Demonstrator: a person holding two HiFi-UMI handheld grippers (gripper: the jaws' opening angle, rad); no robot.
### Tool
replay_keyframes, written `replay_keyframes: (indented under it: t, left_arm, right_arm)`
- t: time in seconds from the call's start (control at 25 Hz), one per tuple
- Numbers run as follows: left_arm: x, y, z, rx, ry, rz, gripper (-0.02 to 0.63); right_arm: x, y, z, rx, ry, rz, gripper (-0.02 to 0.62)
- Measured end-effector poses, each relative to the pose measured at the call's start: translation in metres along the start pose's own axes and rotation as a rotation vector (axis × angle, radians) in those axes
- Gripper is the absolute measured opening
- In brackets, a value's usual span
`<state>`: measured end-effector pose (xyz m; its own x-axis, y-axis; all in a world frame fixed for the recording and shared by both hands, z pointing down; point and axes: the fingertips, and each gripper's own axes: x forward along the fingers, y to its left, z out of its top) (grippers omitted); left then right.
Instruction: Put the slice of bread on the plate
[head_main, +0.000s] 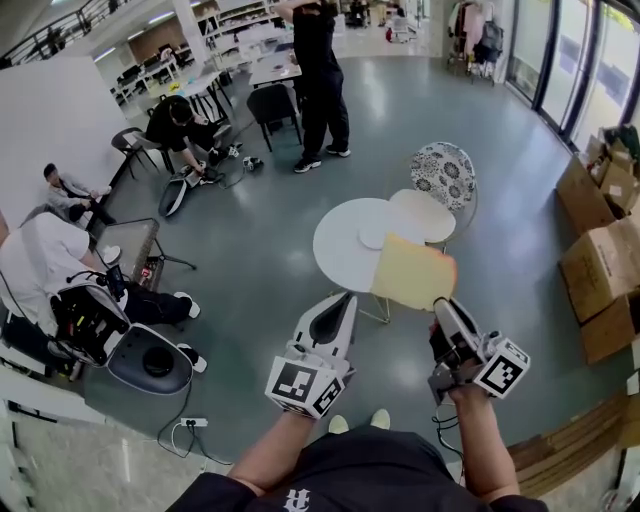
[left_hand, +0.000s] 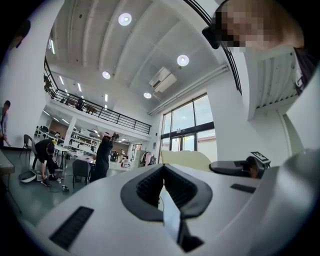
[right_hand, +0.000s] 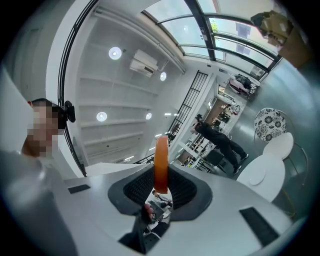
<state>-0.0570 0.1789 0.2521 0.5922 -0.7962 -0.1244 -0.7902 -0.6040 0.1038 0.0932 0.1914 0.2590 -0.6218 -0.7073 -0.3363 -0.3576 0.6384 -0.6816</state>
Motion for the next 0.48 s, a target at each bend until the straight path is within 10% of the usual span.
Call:
replay_keyframes:
  t: [0.48]
  left_arm:
    - [0.031, -0.014, -0.011, 0.010, -0.005, 0.024, 0.008]
  right_arm:
    - [-0.008, -0.027, 0.022, 0.007, 0.013, 0.012, 0.087]
